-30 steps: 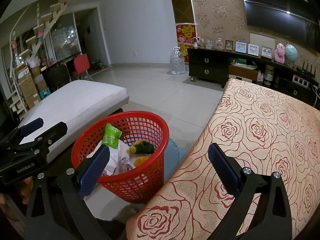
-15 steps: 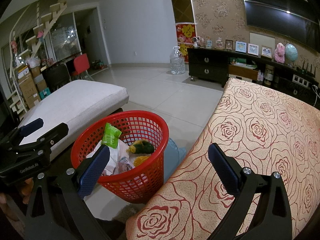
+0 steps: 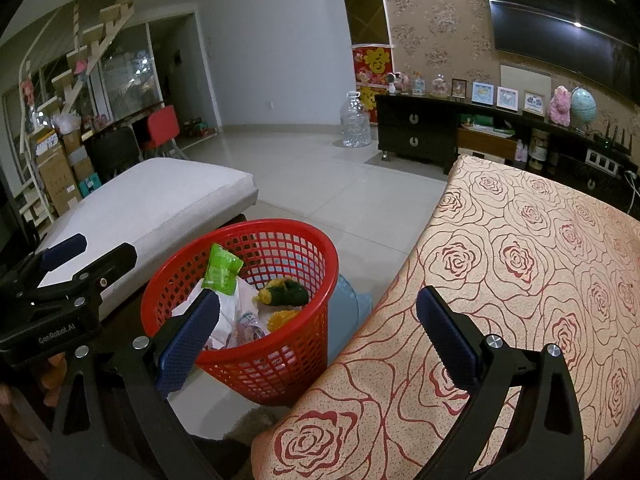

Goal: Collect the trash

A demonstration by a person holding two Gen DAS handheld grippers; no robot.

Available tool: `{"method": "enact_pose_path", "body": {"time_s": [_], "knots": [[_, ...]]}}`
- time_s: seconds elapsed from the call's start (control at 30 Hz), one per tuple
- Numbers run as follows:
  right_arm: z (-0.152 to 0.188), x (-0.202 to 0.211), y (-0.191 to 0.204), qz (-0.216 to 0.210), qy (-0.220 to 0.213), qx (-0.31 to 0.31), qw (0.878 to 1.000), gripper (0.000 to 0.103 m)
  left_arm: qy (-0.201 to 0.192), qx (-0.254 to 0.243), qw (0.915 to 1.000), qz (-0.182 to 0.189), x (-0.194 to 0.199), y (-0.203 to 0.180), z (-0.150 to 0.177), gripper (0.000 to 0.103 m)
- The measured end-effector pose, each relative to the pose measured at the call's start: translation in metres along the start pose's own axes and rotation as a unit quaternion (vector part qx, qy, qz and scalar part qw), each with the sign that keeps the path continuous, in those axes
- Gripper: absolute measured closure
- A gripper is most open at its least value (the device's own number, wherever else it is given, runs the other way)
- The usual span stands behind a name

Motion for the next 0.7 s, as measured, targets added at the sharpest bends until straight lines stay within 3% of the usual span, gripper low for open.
{"method": "enact_pose_path", "body": {"time_s": [0.7], "knots": [[0.0011, 0.0000, 0.0008, 0.000, 0.001, 0.001, 1.000, 0.007, -0.005, 0.000, 1.0000, -0.002, 0.0019, 0.0008, 0.0000, 0.008]]}}
Point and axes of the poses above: each gripper's, at about its wrist camera, not at the fingertips, and x roughly against the way its jaws point, y to its left, z to its underside, the point moved 5 cm from there along -x, roughly the way its jaws point, and after that the axes turned 4 degrees about -x, right-handed, at the moved point
